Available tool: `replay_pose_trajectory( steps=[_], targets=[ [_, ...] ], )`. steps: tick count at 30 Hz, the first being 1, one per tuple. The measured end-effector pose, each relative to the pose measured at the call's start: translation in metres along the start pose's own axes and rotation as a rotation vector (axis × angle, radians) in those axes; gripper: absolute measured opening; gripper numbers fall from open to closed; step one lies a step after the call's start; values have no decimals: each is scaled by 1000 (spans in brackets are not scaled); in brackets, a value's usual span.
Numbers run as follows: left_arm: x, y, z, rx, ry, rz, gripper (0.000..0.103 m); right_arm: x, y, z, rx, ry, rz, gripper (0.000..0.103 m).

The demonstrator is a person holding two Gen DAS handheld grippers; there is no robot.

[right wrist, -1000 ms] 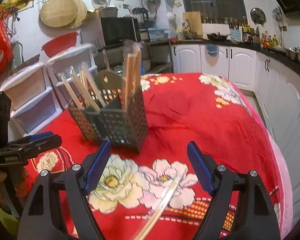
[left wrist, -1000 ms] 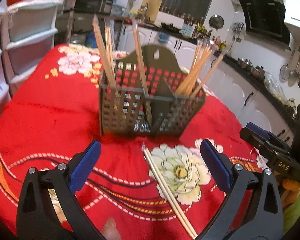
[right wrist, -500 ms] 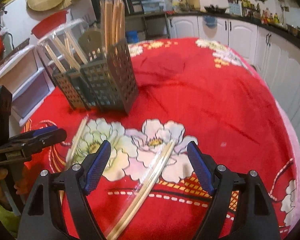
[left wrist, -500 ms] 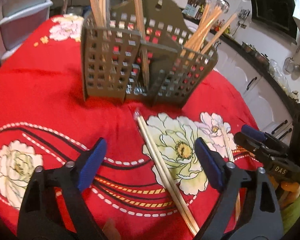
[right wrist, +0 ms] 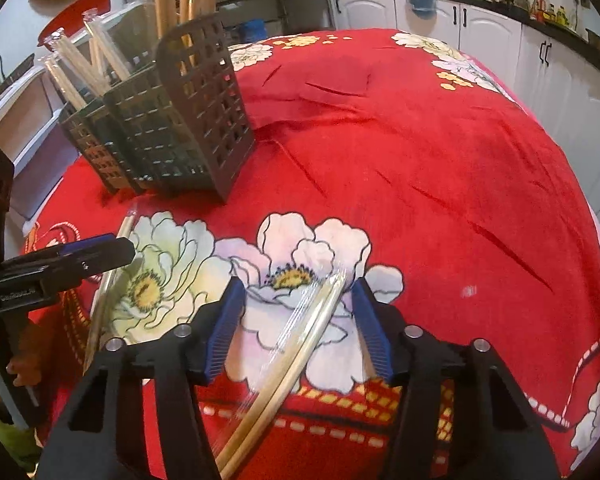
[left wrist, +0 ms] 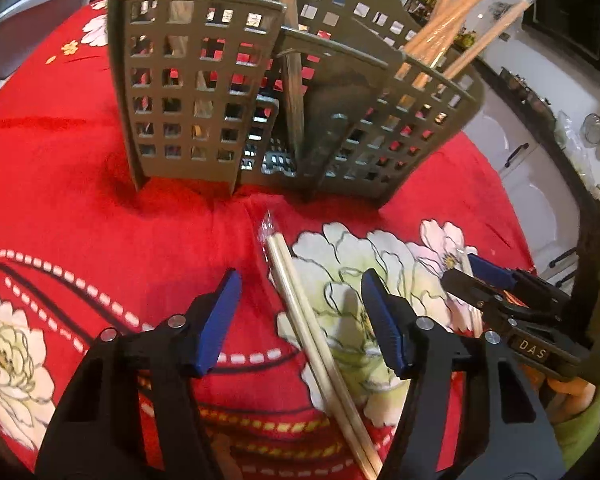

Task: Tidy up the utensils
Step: 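Close the right gripper on a wrapped chopstick pair while the left gripper closes on another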

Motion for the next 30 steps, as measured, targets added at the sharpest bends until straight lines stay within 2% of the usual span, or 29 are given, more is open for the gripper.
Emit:
replay_pose_trajectory(
  steps=[3, 6, 13, 15, 19, 23, 26, 30],
  targets=[
    [4, -3, 3, 41, 11, 47, 50, 3, 2, 3, -12, 2, -3, 50],
    [8, -5, 6, 70, 11, 78, 50, 5, 2, 5, -35, 4, -22, 43],
    [15, -10, 13, 72, -18, 109, 47, 7, 0, 5, -49, 3, -41, 34],
    [16, -9, 15, 78, -26, 130, 38, 8, -1, 6, -55, -1, -51, 26],
    [20, -11, 18, 67, -38, 144, 32, 9, 1, 8, -71, -4, -62, 18],
    [23, -13, 21, 76, -54, 158, 20, 9, 4, 11, -69, -9, -61, 11],
    [21, -12, 23, 50, -61, 127, 10, 6, 7, 13, -41, -13, -17, 9],
    [11, -11, 22, 50, -76, 86, 4, -3, 20, 18, -47, -38, 22, 8]
  ],
)
Point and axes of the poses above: each gripper's, at about its wrist camera, not at the fingertips, and x roughly the way its jaws point, y to its left, z to its top, the point moved 8 cm from there along x, roughly the way its jaws point, and after that the axes turned 3 degrees about -y, right-handed, at the moved point
